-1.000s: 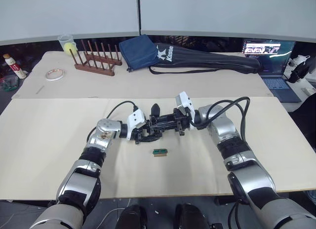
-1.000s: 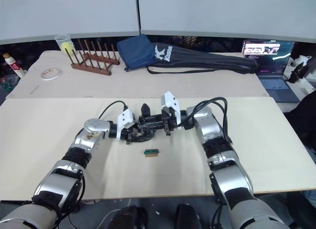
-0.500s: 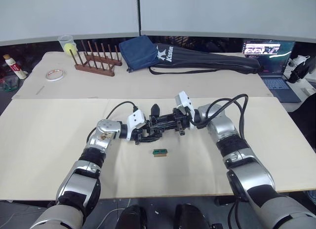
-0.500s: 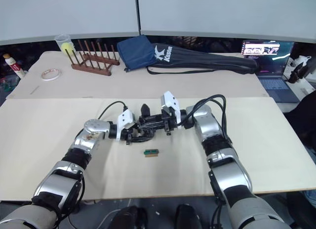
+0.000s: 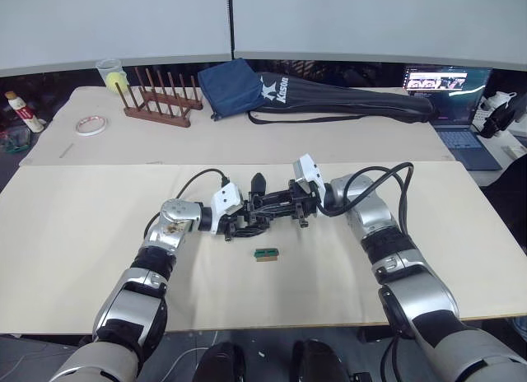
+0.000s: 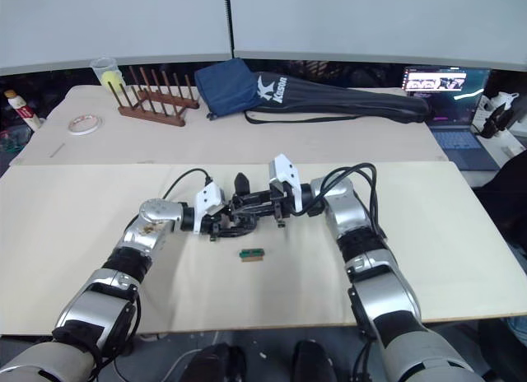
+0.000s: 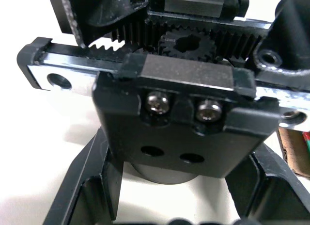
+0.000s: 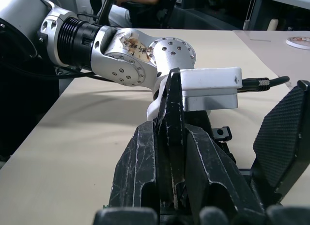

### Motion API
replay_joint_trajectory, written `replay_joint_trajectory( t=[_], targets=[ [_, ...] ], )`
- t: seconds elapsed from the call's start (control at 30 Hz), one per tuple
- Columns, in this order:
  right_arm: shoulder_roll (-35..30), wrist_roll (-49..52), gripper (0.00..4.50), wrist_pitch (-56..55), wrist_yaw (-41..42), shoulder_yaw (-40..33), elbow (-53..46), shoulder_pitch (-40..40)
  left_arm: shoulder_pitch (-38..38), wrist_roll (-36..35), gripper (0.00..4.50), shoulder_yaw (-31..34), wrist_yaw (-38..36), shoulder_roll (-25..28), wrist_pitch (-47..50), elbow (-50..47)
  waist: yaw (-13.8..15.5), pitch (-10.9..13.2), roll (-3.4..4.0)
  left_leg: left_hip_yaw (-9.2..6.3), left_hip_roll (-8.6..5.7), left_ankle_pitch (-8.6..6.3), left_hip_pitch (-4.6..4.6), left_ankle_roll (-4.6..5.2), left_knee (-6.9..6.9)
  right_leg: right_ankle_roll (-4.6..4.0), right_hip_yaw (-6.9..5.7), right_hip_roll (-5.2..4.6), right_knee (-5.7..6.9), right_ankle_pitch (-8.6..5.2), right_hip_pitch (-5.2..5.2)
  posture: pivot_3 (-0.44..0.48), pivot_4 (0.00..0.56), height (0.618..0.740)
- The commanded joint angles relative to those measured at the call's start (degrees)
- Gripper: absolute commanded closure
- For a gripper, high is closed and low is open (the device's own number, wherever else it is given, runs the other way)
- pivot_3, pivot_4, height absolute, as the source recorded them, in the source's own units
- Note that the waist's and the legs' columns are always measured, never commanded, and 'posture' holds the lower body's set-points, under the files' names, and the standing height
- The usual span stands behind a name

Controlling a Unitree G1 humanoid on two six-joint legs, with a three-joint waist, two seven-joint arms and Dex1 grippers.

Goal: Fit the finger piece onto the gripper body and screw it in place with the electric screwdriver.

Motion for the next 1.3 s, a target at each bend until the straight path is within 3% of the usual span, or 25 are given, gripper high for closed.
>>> replay_joint_trajectory(
  t=[0.03, 0.07, 0.1, 0.53, 0.83, 0.97, 1.03, 1.2, 1.27, 1.3],
  targets=[
    [-1.93, -1.75, 2.50, 3.11, -1.02, -0.09, -1.18, 2.11, -1.28, -1.12, 2.19, 1.00, -1.00, 0.15, -0.73, -2.94, 0.27, 0.04, 0.02, -0.01, 0.00, 0.00, -0.10, 0.00, 0.00, 0.00, -0.04, 0.00, 0.00, 0.00, -0.03, 0.000, 0.150, 0.740],
    [-2.30, -1.48, 2.16, 4.05, -0.70, -0.22, -2.87, 2.41, -1.28, -1.10, 2.19, 1.03, -1.01, 0.11, -0.74, -2.91, 0.21, 0.04, 0.03, 0.00, -0.03, 0.00, -0.31, 0.02, 0.01, 0.01, -0.04, -0.09, 0.00, 0.01, -0.27, 0.000, 0.150, 0.740],
    [-2.54, -1.33, 2.12, 4.81, -0.60, -0.31, -4.33, 2.72, -1.30, -1.06, 2.19, 1.08, -1.03, 0.09, -0.80, -2.79, 0.22, 0.05, 0.03, 0.03, -0.06, 0.00, -0.33, 0.02, 0.02, 0.01, 0.01, -0.10, 0.11, 0.01, -0.34, 0.000, 0.150, 0.740],
    [-4.40, -0.07, 2.12, 9.21, -2.69, -1.83, -13.18, 4.08, -0.77, -0.76, 2.19, 0.74, -1.25, -0.62, -1.10, -2.52, 0.36, 0.06, 0.03, 0.03, -0.07, 0.01, -0.47, 0.02, 0.05, 0.02, -0.03, -0.08, 0.05, 0.01, -0.42, 0.000, 0.150, 0.740],
    [-11.39, 0.99, 2.12, 13.19, -1.84, -4.26, -20.08, 5.12, -0.82, 1.64, 2.19, 0.09, 1.56, 0.15, -0.61, 0.45, 0.48, 0.06, 0.02, 0.02, -0.07, 0.00, -0.49, 0.03, 0.05, 0.02, -0.03, -0.09, -0.04, 0.01, -0.43, 0.000, 0.150, 0.740],
    [-16.08, 0.14, 2.12, 18.91, -4.47, -5.09, -26.22, 6.47, 0.04, 2.41, 0.36, 0.18, 1.77, 1.82, -0.60, 0.76, 0.42, 0.06, 0.02, 0.00, -0.05, -0.01, -0.47, 0.04, 0.05, 0.02, -0.02, -0.09, -0.09, 0.01, -0.46, 0.000, 0.150, 0.740],
    [-19.04, -0.25, 2.12, 23.35, -5.78, -5.44, -29.45, 6.79, 0.97, 2.29, 0.13, 0.47, 1.30, 3.14, -0.40, -0.44, 0.26, 0.06, 0.02, 0.01, -0.05, 0.00, -0.48, 0.03, 0.04, 0.01, -0.01, -0.09, -0.08, 0.00, -0.51, 0.000, 0.150, 0.740],
    [-29.05, -0.36, 0.64, 36.16, -5.05, -5.22, -35.64, 5.43, 5.55, -0.94, 0.00, 2.46, -2.62, 9.07, 3.30, -9.75, -0.02, 0.06, 0.03, 0.05, 0.01, 0.00, -0.55, 0.02, 0.00, -0.07, 0.07, -0.11, -0.03, -0.03, -0.72, 0.000, 0.150, 0.740],
    [-31.90, -2.50, 0.04, 43.07, -6.74, -3.43, -34.25, 2.48, 9.02, -4.12, 0.00, 3.79, -5.36, 13.01, 7.86, -18.21, -0.34, 0.06, 0.03, 0.06, 0.03, 0.01, -0.56, 0.02, -0.01, -0.10, 0.07, -0.11, -0.02, -0.06, -0.76, 0.000, 0.150, 0.740],
    [-33.39, -3.73, 0.04, 46.97, -7.05, -1.95, -32.88, 0.58, 11.01, -6.25, 0.00, 4.73, -6.87, 15.31, 10.84, -23.36, -0.81, 0.09, 0.05, 0.07, 0.03, 0.01, -0.56, 0.01, -0.02, -0.12, 0.07, -0.14, 0.00, -0.06, -0.79, 0.000, 0.150, 0.740]
  ],
)
